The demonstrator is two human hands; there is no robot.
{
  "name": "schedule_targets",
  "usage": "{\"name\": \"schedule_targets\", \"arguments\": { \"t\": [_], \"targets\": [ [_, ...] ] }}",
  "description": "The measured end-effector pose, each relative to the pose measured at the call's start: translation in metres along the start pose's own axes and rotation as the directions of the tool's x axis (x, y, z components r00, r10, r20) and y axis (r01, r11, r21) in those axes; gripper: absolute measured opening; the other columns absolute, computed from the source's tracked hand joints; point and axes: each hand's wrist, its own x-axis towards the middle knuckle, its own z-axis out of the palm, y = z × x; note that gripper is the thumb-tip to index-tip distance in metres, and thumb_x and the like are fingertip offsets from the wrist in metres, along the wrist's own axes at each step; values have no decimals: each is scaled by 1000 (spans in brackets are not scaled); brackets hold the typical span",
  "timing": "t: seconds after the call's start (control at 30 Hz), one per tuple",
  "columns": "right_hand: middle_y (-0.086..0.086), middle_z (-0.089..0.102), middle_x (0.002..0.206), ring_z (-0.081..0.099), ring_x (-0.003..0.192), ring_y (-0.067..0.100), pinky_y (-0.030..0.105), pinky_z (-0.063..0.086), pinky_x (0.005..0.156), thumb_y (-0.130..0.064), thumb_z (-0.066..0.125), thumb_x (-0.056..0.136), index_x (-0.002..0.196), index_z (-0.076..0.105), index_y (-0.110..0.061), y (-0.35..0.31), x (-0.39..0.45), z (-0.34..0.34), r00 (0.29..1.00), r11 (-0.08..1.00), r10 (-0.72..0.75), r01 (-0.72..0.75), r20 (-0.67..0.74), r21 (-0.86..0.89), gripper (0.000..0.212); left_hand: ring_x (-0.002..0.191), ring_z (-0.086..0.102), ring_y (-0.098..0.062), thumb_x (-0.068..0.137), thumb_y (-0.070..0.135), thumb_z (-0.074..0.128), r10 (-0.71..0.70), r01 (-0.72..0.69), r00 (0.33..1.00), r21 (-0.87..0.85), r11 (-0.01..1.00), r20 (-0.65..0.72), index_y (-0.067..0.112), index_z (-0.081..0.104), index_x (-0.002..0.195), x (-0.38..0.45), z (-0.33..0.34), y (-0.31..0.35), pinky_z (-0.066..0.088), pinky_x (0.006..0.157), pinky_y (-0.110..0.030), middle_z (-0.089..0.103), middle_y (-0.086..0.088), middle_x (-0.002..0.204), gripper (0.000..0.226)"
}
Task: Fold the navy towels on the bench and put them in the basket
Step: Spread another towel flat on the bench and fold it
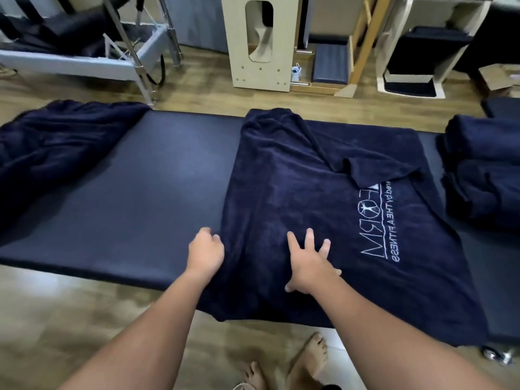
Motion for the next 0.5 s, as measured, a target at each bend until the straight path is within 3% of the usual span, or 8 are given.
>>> {"name": "schedule_targets", "arguments": {
  "t": [0.07, 0.17, 0.27, 0.37, 0.43, 0.5],
  "targets": [
    [-6, -40, 158, -25, 149, 43, 80, 29, 101, -29, 90, 75, 154, -16, -48, -1, 1, -2, 1000, 1000, -1, 1, 23, 27, 134, 71, 60, -30, 88, 0, 43, -107, 124, 989, -197, 972, 98, 6, 68, 85, 10, -2, -7, 50, 66, -34, 68, -9, 83, 26],
    [-6, -42, 157, -27, 148, 44, 81, 27, 101, -25, 90, 75, 154, -16, -47, -3, 1, -1, 1000, 999, 16, -17, 27, 31, 135, 50, 44, -18, 92, 0, 49, -88, 129, 968, -161, 979, 236, -5, 65, 81, 11, 1, -14, 35, 44, -26, 57, -9, 63, 20],
    [-6, -43, 156, -28, 148, 44, 82, 26, 101, -25, 90, 75, 154, -17, -48, -3, 3, 1, 1000, 999, 17, -18, 27, 37, 136, 46, 51, -13, 92, 9, 63, 33, 0, 953, -110, 994, 300, 1, 74, 78, -1, -1, -12, 41, 43, -23, 63, -4, 59, 19],
    [-6, -44, 156, -28, 148, 44, 82, 26, 101, -26, 90, 74, 154, -18, -47, -2, 4, 2, 1000, 999, 14, -15, 24, 35, 136, 55, 59, -8, 91, 18, 72, 118, -99, 939, -74, 992, 324, 12, 78, 72, -5, 1, -15, 53, 56, -27, 73, -3, 65, 21],
    [-6, -43, 156, -28, 148, 45, 82, 26, 101, -26, 91, 74, 154, -18, -47, -2, 3, 3, 1000, 999, 14, -14, 22, 29, 136, 49, 44, -8, 91, 11, 66, 169, -170, 937, -24, 985, 307, 9, 64, 58, -8, 4, -13, 44, 54, -25, 57, 3, 53, 33],
    [-5, -43, 156, -28, 147, 45, 82, 26, 101, -26, 90, 75, 154, -18, -47, -3, 3, 3, 1000, 1000, 17, -17, 22, 24, 136, 52, 28, -10, 88, 1, 56, 210, -228, 933, 27, 973, 291, 10, 43, 54, -10, 6, -9, 33, 52, -24, 35, 4, 54, 37]
  ]
}}
